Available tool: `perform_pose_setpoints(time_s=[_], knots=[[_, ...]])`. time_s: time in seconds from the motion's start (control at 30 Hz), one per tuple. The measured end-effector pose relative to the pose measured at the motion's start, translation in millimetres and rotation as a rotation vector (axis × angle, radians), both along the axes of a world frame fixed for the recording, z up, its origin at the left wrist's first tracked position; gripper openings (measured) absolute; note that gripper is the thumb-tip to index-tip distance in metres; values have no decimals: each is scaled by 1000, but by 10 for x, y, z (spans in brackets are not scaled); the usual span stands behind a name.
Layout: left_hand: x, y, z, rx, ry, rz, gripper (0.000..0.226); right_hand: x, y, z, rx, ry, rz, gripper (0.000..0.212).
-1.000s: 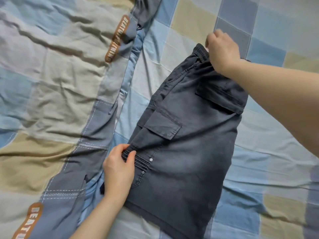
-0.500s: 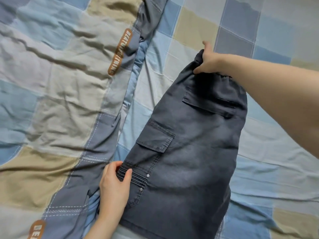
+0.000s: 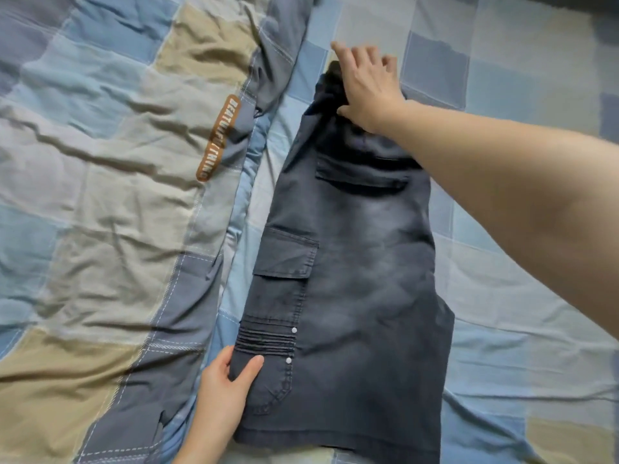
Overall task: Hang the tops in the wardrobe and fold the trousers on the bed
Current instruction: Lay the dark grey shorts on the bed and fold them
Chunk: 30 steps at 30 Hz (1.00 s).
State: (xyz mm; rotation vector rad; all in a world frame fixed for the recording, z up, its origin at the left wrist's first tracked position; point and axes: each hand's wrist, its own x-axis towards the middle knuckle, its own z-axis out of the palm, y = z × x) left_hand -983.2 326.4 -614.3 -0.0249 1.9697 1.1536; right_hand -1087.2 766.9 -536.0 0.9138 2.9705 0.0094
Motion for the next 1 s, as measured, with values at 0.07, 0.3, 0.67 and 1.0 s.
perform_pose_setpoints(time_s=[0.07,0.3,0.67,1.0], knots=[[1,-52,-28,-23,-48,-20,18,137,-121,-27,-17,-22,50,84],[83,-381,8,-86,-186,-72,15,2404,-908,-649,-519,412,-811,38],[266,-478,15,-88,-272,170,8,3697,-2621,-480,-1504,378,-1127,26],[559,-872,318,-263,-293,-77,15,4488,-3296,-321,-1123,359,-982,23]])
